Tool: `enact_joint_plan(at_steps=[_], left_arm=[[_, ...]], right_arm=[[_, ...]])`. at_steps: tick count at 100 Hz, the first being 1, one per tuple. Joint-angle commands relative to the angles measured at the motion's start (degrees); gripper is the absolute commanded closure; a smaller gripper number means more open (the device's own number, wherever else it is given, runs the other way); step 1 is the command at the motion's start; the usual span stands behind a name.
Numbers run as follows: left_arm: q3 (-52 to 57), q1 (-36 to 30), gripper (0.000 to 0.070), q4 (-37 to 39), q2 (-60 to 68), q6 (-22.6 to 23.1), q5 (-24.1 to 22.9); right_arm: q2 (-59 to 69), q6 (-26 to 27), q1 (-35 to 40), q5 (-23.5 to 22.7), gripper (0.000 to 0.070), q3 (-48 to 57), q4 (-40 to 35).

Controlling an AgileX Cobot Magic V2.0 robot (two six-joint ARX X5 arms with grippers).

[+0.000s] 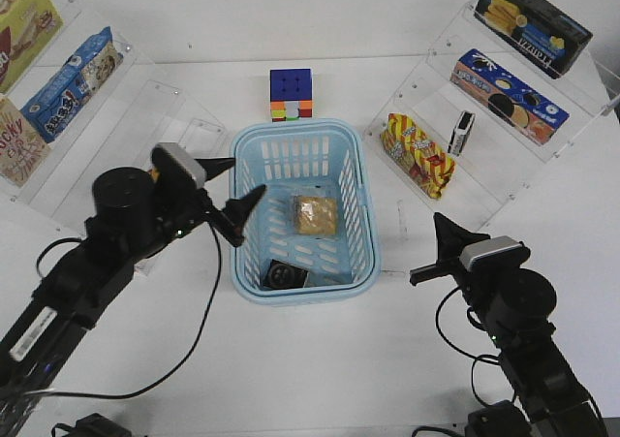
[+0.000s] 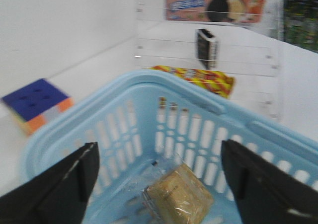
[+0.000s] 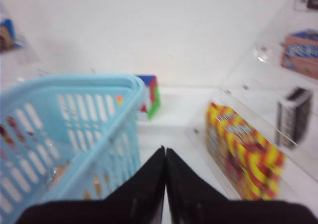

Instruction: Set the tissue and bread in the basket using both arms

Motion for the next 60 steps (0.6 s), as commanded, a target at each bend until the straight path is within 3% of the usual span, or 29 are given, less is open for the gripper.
enact_joint_plan(at_steps=[1,6,15,28,37,60], left_arm=[[0.9,1.2,0.0572,-2.1,-3.7,-0.2,-7.2],[0.9,2.0,0.0700,-5.4,-6.1,-0.4,-11.9],[0.9,3.7,0.0699,-11.8,-10.3,-1.9,-18.4],[-3.4,6.3,0.0699,-16.1,-17.2,-3.6,-20.5],[-13.1,7.8,0.0699,-10.2,-24.2,-5.2,-21.3],[-41.9,11.0,0.0699,17.1,-38.9,-4.7,-22.1]], right_arm=[[-0.9,-0.1,0.1,1.4,0.0700,0.4,-1.2],[-2.1,-0.1,0.1,1.3,0.0700,-0.1,-1.4],[-5.6,-0.1,0.1,1.3,0.0700,-1.8,-0.7],[-9.7,-0.3,0.1,3.9,0.0700,-4.7,1.0],[-10.4,-0.3,0.1,5.2,0.0700,-4.8,1.5],[-10.4,0.1,0.2,5.2,0.0700,-4.8,2.7]])
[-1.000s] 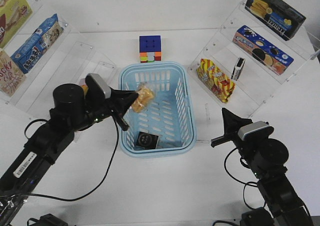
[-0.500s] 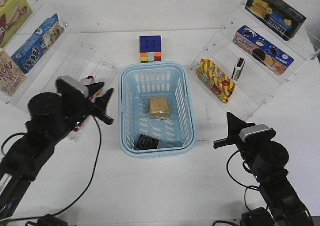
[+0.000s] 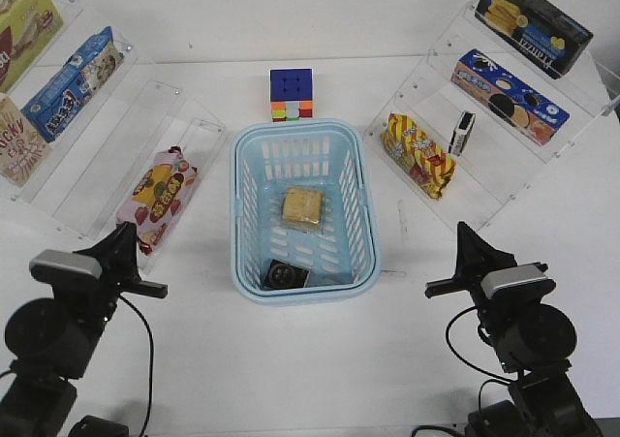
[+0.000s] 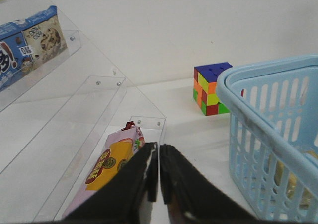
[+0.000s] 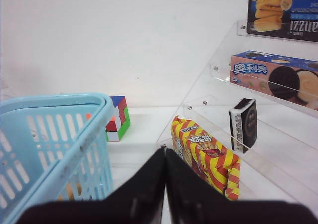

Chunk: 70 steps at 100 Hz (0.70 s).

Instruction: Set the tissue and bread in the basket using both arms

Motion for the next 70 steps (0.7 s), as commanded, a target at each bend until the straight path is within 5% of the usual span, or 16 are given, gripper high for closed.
enact_joint_plan(at_steps=[1,70], left_arm=[[-6.7,0.5,0.0699,8.2,-1.7,-0.2,-0.3],[-8.8,1.1,0.0699,4.4,-5.9,0.7,-1.3]], right_arm=[[0.2,0.2,0.2,0.0,0.0700,0.2,0.9],[0.2,0.0,0.2,0.0,0.0700,0.2,0.9]])
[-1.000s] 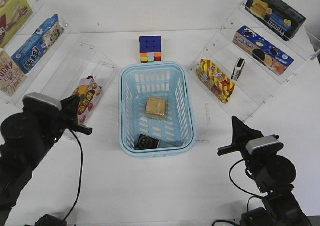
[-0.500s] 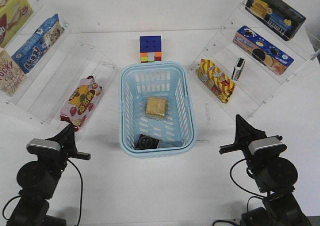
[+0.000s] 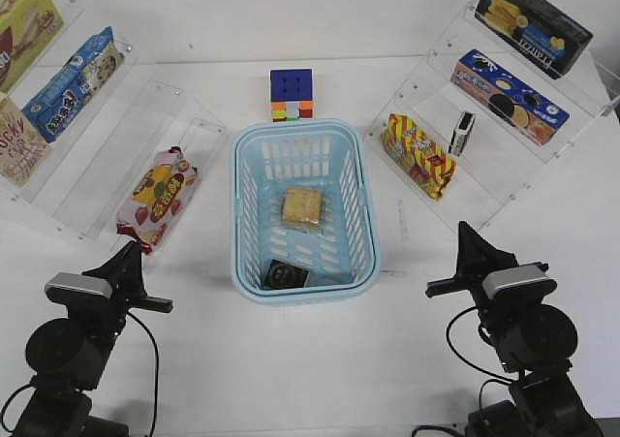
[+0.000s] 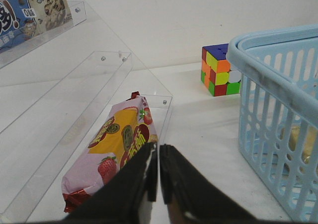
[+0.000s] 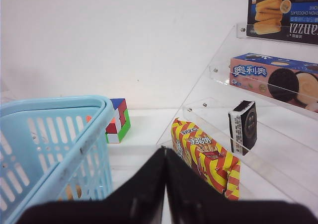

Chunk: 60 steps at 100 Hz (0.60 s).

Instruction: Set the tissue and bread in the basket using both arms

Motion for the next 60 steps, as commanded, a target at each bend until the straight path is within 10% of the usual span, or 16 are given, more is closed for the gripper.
enact_joint_plan(at_steps=[1,60], left_arm=[[0.6,0.0,0.0699,0.8,-0.7,0.6,-1.3],[-25.6,12.0,0.0699,5.7,-26.7,-2.0,2.7]], right_arm=[[0.2,0.0,0.2,0.0,0.0700,0.2,0.6],[0.2,0.0,0.2,0.0,0.0700,0.2,0.6]])
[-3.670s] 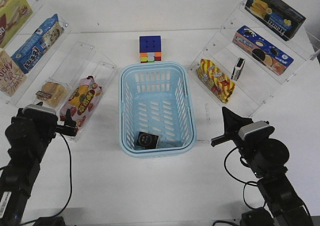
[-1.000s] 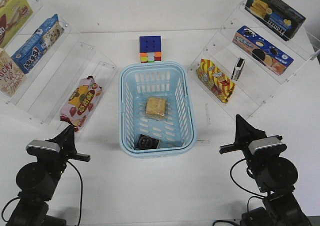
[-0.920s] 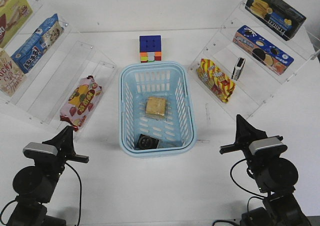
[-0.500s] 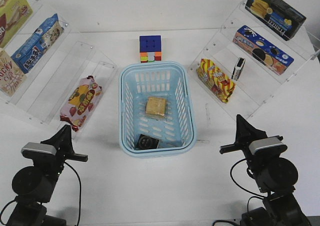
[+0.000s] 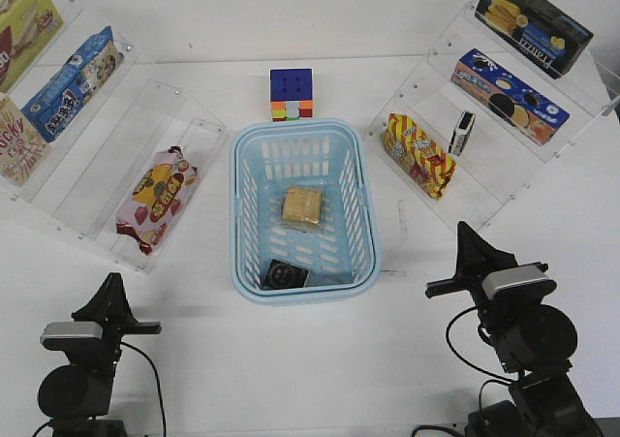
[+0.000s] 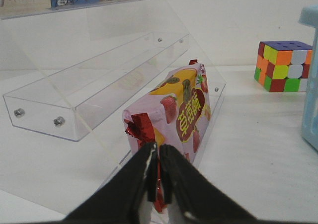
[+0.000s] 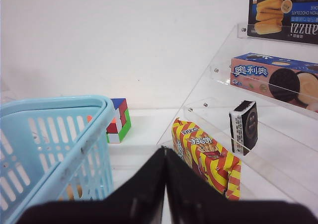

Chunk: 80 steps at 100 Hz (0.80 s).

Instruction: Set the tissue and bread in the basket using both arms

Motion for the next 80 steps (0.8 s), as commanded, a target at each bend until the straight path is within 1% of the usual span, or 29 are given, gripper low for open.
enact_joint_plan(at_steps=[1,9,23,80], left_arm=[[-1.4,0.6,0.0699,-0.4,-1.9,-0.4,0.8],[-2.3,1.1,0.0699,-2.1,-1.6,-0.4,2.1],[-2.8,1.3,0.0699,-4.2,-1.6,-0.2,2.1],[-2.7,1.3,0.0699,-4.2,-1.6,-0.2,2.1]], right_arm=[[0.2,0.0,0.1,0.0,0.0700,0.2,0.6],[0.2,0.0,0.1,0.0,0.0700,0.2,0.6],[0.2,0.0,0.1,0.0,0.0700,0.2,1.5],[0.2,0.0,0.1,0.0,0.0700,0.2,1.5]])
